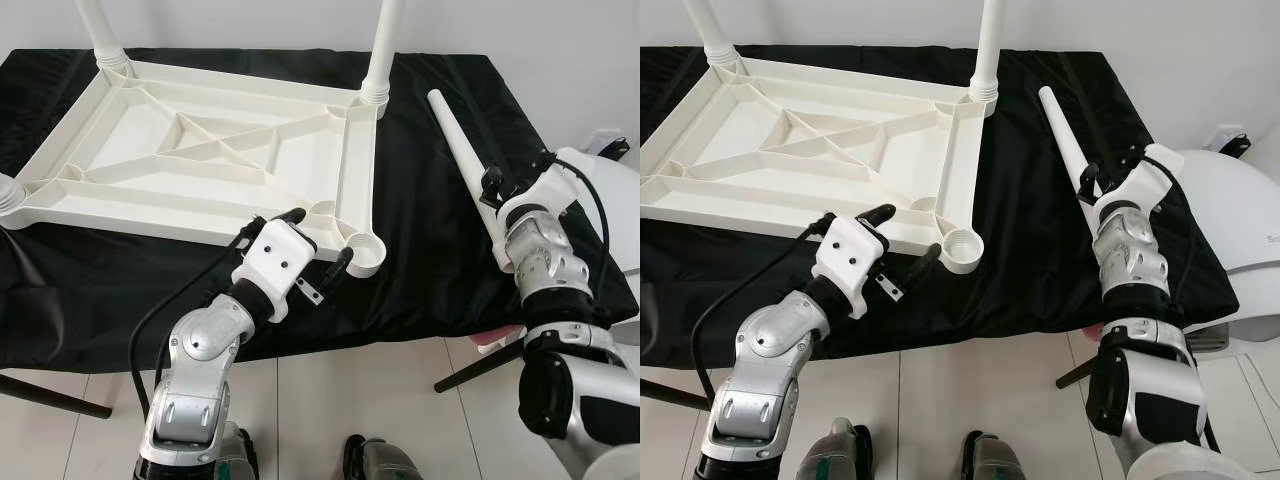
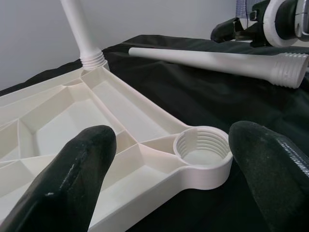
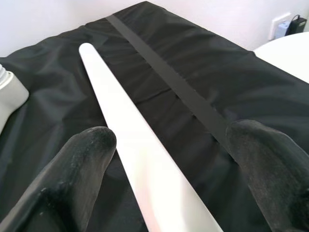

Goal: Building children table

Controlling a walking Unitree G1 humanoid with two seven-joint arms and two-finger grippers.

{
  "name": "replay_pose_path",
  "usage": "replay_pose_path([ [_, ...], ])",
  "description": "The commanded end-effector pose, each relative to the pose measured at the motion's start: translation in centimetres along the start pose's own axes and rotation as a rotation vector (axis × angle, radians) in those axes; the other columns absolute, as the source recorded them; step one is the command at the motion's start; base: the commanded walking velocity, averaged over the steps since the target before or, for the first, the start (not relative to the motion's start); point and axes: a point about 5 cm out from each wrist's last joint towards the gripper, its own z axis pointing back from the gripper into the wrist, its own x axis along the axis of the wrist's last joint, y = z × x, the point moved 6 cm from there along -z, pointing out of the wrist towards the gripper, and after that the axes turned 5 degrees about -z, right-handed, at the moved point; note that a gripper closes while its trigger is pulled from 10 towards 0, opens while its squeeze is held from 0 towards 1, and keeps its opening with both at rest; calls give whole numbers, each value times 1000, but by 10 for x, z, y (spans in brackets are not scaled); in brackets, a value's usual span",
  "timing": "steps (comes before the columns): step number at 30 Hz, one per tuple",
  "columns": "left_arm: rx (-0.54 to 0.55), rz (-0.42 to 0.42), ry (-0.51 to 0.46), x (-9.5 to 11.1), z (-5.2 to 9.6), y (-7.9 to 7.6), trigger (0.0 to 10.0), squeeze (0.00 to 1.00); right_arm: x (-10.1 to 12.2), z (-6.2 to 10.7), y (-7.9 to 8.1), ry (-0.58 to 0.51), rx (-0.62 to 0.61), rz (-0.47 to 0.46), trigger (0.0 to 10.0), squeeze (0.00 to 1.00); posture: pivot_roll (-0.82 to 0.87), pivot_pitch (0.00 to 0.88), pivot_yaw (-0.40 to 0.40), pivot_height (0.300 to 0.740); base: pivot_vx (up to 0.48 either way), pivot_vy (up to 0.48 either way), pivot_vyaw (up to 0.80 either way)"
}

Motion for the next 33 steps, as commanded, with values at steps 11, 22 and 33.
replay_pose_path([
  [11, 7, 5, 4, 2, 4, -1, 10000, 0, -34, 3, 24, 128, 116, -15, 10000, 0, 86, 212, -5, 740, 0, 0, 0],
  [22, 9, 4, 5, 3, 3, 0, 10000, 0, -43, 6, 36, 165, 183, -58, 10000, 0, 83, 218, -3, 740, 0, 0, 0],
  [33, 10, 3, -3, 5, 0, 1, 10000, 0, -18, 38, 118, 103, 624, -102, 10000, 0, 77, 216, -3, 740, 0, 0, 0],
])
